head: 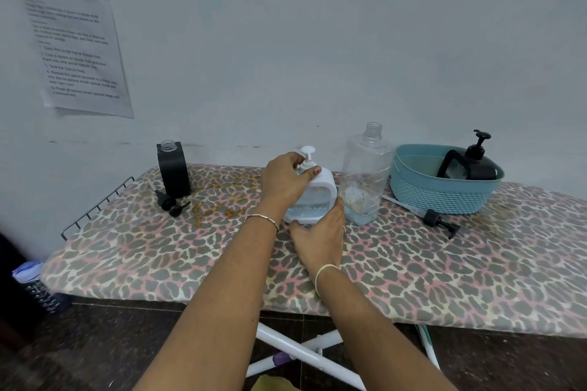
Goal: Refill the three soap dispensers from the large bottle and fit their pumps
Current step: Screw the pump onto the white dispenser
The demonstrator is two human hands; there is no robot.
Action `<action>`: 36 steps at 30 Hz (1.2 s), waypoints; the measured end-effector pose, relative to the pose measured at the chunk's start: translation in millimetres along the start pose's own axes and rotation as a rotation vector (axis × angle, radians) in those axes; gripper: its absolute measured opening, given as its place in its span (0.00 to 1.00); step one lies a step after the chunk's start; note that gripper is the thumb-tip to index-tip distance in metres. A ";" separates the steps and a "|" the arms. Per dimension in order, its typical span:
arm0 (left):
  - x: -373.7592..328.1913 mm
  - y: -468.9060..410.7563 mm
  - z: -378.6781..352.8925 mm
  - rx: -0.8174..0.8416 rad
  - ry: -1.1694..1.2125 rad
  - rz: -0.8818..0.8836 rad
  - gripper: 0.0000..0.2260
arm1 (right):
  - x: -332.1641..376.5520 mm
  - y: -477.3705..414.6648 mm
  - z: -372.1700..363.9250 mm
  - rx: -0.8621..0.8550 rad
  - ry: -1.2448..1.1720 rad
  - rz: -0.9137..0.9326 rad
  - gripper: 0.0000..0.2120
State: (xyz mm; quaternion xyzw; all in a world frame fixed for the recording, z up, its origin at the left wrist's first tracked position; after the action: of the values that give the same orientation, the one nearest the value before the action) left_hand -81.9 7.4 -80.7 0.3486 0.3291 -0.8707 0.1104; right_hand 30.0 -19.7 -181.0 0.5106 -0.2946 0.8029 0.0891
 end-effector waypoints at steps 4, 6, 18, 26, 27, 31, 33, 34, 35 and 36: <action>-1.7 -0.4 1.8 0.059 -0.012 0.017 0.20 | -4.0 -3.2 1.0 0.004 -0.087 -0.101 0.41; -4.6 0.9 3.3 0.080 -0.022 0.010 0.19 | -7.8 -6.0 0.0 0.030 -0.150 -0.155 0.39; -48.1 22.8 24.1 0.235 0.098 -0.057 0.21 | -16.5 -32.3 51.0 0.243 -0.461 -0.253 0.27; -107.0 51.9 4.8 0.234 0.213 -0.065 0.22 | -28.4 -50.9 116.9 0.016 -0.382 -0.148 0.23; -115.5 55.9 0.5 0.215 0.205 -0.074 0.24 | -29.9 -53.3 126.8 -0.020 -0.364 -0.135 0.22; -149.7 66.2 -16.1 0.128 0.256 -0.095 0.24 | -36.1 -70.0 164.0 -0.178 -0.276 -0.094 0.21; -166.6 66.3 -26.8 0.117 0.300 -0.098 0.23 | -40.8 -83.2 176.6 -0.226 -0.240 -0.078 0.21; -174.9 64.6 -32.7 0.117 0.314 -0.102 0.21 | -43.3 -91.2 181.4 -0.242 -0.226 -0.068 0.21; -183.0 61.2 -38.8 0.117 0.322 -0.110 0.20 | -44.4 -100.1 185.6 -0.254 -0.214 -0.057 0.22; -190.7 56.3 -44.7 0.113 0.326 -0.120 0.19 | -45.6 -110.1 188.3 -0.260 -0.205 -0.044 0.22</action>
State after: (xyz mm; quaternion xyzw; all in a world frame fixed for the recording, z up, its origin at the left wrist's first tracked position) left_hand 105.5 -13.3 -3.2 0.4704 0.3134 -0.8248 -0.0161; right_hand 244.4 -29.4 -121.3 0.5802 -0.3921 0.6996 0.1416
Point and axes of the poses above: each hand's wrist, its own y-axis away from the middle knuckle, its own z-axis out of the back of the hand, x = y × z, the point moved 7 cm from there along -y, towards the middle knuckle, and after that the axes turned 15 degrees about -x, right-handed, at the moved point
